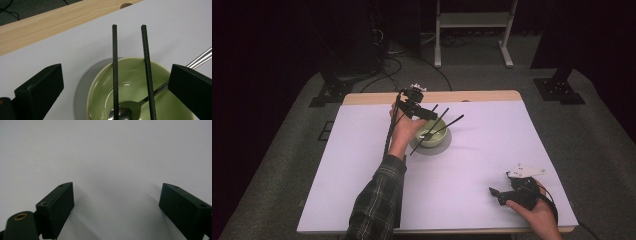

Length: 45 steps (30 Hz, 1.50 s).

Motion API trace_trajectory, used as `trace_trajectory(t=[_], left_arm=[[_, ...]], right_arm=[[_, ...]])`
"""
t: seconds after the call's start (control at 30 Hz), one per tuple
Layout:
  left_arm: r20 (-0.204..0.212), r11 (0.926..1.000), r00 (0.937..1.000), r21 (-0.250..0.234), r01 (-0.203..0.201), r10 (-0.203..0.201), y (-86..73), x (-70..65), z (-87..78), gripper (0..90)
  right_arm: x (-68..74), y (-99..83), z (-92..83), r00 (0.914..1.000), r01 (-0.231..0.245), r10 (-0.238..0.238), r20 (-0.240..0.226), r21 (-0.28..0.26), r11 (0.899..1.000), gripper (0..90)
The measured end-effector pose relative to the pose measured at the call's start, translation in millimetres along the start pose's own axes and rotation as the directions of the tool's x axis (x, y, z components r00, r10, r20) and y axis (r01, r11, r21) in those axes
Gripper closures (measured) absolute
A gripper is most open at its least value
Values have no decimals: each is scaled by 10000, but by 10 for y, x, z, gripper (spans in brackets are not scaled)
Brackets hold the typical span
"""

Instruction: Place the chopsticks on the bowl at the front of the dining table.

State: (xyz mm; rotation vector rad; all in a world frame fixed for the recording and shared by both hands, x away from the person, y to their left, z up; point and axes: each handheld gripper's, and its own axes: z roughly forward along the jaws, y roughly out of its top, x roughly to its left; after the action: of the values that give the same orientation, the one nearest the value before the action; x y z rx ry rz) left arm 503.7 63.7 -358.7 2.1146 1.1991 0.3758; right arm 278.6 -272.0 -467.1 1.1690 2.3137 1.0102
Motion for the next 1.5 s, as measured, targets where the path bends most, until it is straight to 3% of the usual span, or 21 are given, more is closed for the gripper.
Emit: trace_trajectory(t=[0.47, 0.9, 1.13, 1.5], left_arm=[[247, 10000, 9997, -40, -37, 38, 218, -11, 255, 0], [14, 9984, 10000, 552, -76, 76, 260, -68, 568, 0], [-119, 9974, 9999, 718, -57, 66, 253, -57, 627, 0], [-287, 9963, 9992, 803, 305, -283, 242, 59, 670, 0]], right_arm=[[-4, -1, 1, 10000, 16, -16, -2, -20, 10000, 113], [-4, 0, 0, 10000, -9, 9, -13, -10, 10000, 113], [-4, -1, 0, 10000, 2, -2, -10, -8, 10000, 113], [-4, -1, 0, 10000, -10, 10, -17, -13, 10000, 114]])
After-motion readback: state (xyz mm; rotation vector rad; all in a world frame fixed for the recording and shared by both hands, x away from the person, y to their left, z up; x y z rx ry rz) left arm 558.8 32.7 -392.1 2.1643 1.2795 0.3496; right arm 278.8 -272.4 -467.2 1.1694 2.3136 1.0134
